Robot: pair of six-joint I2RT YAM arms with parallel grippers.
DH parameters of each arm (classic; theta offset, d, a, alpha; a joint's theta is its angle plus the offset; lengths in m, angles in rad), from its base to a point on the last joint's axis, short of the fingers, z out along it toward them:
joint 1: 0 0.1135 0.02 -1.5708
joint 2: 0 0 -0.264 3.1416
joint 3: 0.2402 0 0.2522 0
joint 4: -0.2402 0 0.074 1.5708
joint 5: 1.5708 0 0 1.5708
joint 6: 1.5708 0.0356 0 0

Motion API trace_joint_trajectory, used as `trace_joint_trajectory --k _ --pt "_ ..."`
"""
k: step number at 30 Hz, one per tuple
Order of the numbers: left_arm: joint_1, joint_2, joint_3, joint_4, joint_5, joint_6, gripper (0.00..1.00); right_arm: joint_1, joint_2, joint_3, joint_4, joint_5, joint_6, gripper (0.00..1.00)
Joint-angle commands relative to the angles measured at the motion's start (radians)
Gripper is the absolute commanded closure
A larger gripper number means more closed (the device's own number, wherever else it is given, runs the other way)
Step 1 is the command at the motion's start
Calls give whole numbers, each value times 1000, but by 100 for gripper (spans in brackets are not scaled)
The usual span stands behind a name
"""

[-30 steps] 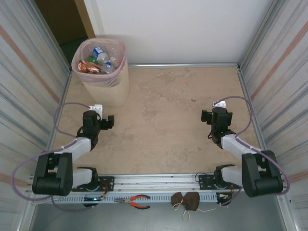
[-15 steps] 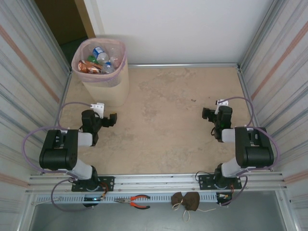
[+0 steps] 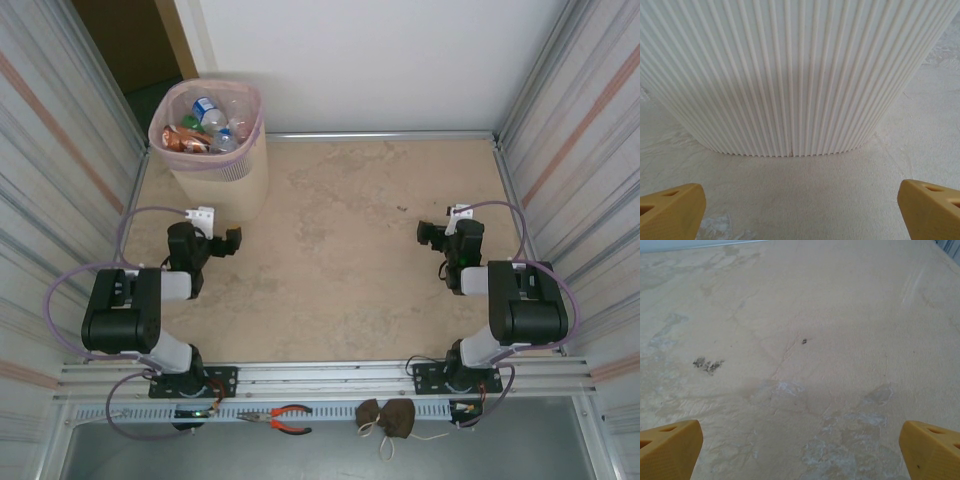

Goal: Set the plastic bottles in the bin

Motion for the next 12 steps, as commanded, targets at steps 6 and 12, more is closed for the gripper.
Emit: trace_joint_trajectory --k 6,12 --pt "0 -4 14 4 -21 -4 1 -8 12 11 20 -11 11 1" --pt "0 -4 13 4 -22 -4 1 -12 8 8 20 -20 15 1"
